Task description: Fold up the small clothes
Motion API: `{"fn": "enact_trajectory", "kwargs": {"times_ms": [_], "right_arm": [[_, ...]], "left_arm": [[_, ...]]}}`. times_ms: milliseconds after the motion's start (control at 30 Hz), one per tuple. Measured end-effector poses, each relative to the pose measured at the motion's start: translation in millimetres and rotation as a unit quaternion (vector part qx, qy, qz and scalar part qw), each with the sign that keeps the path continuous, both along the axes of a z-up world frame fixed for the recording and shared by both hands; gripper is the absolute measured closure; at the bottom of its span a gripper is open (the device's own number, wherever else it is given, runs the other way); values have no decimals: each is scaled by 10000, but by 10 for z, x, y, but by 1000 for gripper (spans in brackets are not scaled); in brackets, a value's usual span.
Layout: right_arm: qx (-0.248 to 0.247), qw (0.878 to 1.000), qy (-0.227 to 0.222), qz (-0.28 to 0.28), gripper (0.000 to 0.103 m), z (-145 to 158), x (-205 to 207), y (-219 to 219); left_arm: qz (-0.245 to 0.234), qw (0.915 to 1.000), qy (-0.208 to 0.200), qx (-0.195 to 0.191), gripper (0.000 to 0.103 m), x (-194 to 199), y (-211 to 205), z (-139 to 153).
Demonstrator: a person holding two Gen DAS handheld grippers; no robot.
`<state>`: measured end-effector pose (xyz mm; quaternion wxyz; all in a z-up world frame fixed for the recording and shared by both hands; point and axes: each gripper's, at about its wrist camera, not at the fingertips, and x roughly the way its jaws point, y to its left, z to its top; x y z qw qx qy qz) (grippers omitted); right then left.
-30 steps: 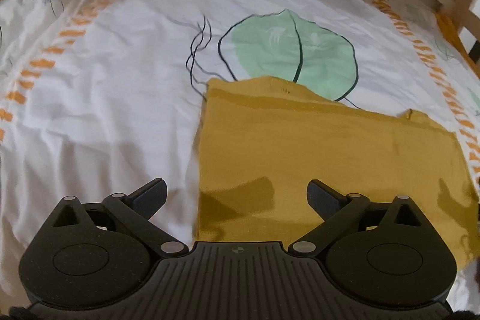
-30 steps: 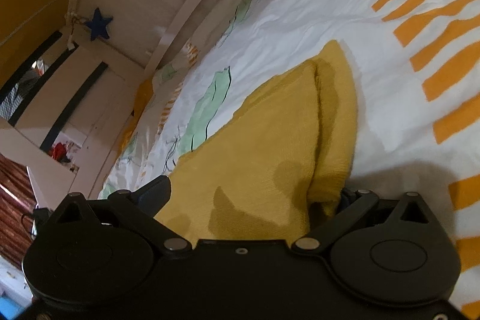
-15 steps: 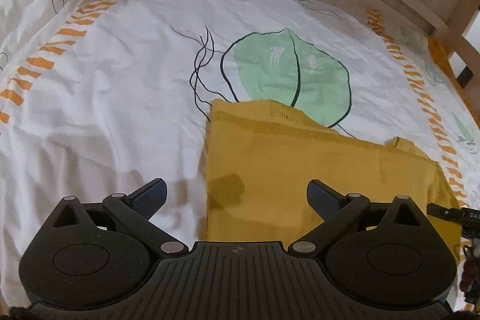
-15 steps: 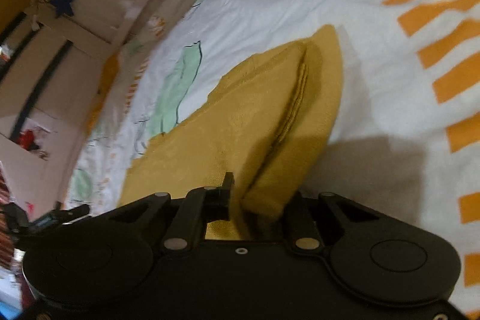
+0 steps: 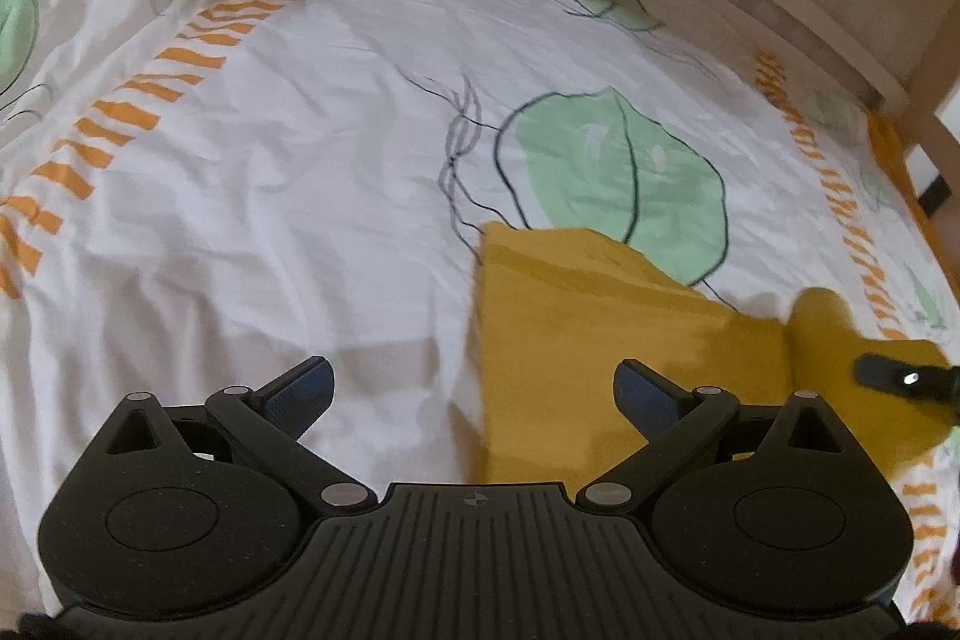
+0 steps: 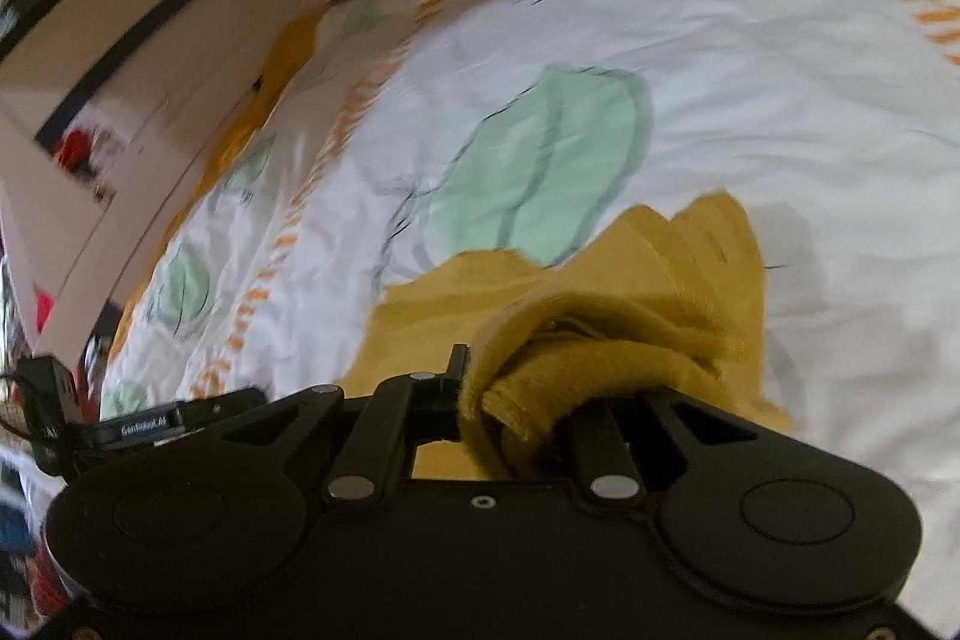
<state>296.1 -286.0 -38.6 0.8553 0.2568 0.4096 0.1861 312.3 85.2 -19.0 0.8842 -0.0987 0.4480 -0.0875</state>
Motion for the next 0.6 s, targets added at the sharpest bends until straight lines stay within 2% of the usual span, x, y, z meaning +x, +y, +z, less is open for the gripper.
{"fn": "enact_trajectory", "kwargs": {"times_ms": [233, 300, 400, 533, 600], "right_arm": [[-278, 9980, 153, 552, 82, -165, 180, 847], [-559, 9959, 218, 680, 81, -208, 202, 1056], [-894, 9925, 348, 755, 70, -294, 228, 1261], [-818, 9928, 342, 802, 40, -306, 176, 1348], [-914, 9913, 224, 919, 32, -255, 148, 1450]], "left_arm": [[200, 9998, 23, -82, 2, 20, 210, 8], [211, 9997, 59, -87, 2, 34, 244, -6], [253, 9996, 85, -125, 2, 54, 283, -13], [293, 9993, 90, -216, 2, 59, 334, -7], [301, 9992, 86, -246, 2, 54, 354, -2]]}}
